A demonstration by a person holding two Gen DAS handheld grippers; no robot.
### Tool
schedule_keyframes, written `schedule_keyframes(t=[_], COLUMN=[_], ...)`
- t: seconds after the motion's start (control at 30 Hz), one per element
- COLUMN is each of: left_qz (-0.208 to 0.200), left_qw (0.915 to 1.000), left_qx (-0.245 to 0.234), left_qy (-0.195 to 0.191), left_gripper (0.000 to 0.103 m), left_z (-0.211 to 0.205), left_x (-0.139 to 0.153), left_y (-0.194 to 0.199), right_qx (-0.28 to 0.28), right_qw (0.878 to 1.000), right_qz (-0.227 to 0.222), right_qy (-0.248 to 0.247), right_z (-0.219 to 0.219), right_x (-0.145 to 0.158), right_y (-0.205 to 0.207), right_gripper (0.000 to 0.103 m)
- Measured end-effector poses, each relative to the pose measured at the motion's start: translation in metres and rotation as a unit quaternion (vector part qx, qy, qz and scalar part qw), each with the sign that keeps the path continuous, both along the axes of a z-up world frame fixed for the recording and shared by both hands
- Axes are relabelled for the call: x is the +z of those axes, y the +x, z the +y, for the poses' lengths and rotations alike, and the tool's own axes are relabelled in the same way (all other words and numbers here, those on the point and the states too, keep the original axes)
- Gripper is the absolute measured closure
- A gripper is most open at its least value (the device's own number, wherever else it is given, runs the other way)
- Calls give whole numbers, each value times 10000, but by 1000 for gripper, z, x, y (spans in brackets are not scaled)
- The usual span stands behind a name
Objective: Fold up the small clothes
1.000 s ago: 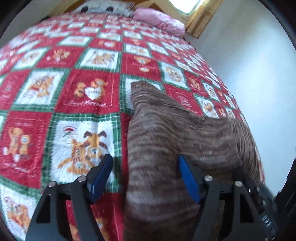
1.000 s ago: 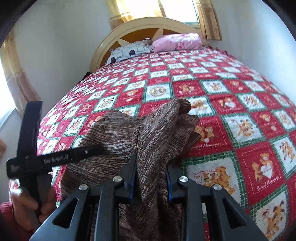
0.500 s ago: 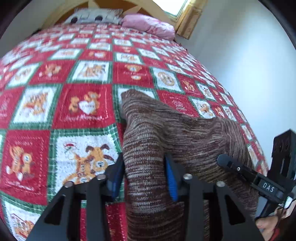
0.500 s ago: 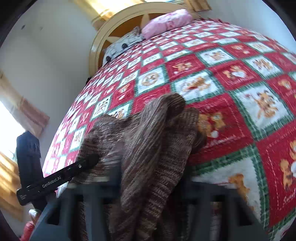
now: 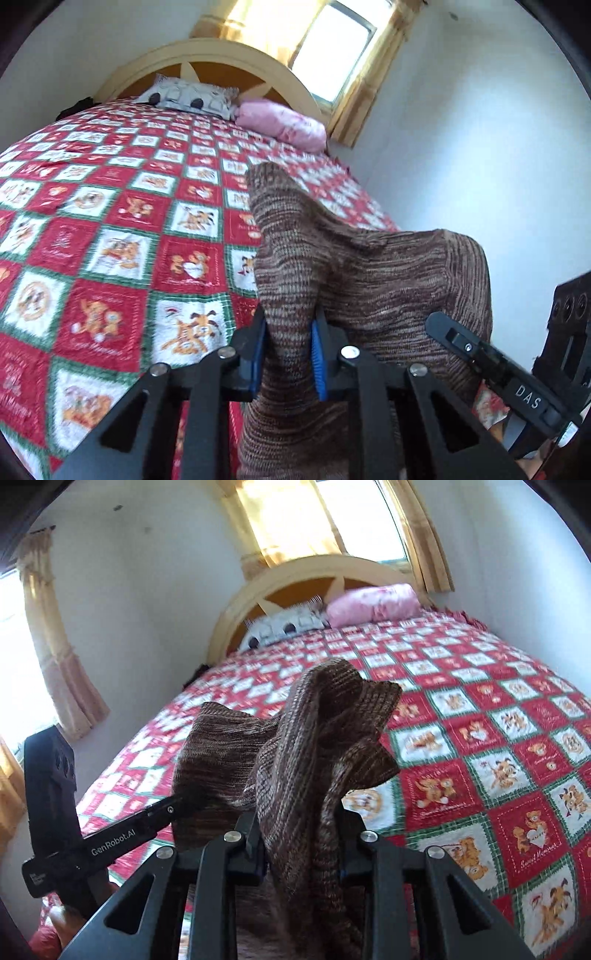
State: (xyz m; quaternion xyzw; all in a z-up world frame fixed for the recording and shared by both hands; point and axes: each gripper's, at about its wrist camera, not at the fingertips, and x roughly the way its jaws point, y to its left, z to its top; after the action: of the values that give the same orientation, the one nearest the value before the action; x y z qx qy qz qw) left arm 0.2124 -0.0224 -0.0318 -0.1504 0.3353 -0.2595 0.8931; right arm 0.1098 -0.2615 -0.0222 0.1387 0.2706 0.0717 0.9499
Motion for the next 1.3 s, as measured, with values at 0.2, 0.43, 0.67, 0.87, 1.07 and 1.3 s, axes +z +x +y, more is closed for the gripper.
schedule_keyframes(t=[0.2, 0.43, 0.67, 0.87, 1.07, 1.3], left_qz=[-46, -101, -220, -184, 88, 1176], left_qw=[9989, 9950, 9888, 9788, 9645, 9529], left_qx=[359, 849, 1462, 2035, 2528, 2610], left_qy=[-306, -507, -198, 157, 760, 999], left_gripper=[81, 81, 81, 82, 88, 89], left_z=[43, 103, 171, 222, 246, 263], left_x=[12, 18, 29, 19, -28, -100], left_y=[-19, -40, -53, -39, 21, 62], right_qx=[291, 829, 1449, 2002, 2036, 1729], right_qw=[9992, 9959, 9885, 9762, 9785, 9779], right_qz=[-273, -348, -171, 17, 254, 1159], right_qy=[12, 29, 387, 833, 230, 175], right_z=[43, 105, 169, 229, 267, 254], right_x=[27, 44, 37, 14, -30, -106], right_y=[-22, -38, -29, 6, 74, 135], right_gripper=[77, 77, 77, 77, 77, 68])
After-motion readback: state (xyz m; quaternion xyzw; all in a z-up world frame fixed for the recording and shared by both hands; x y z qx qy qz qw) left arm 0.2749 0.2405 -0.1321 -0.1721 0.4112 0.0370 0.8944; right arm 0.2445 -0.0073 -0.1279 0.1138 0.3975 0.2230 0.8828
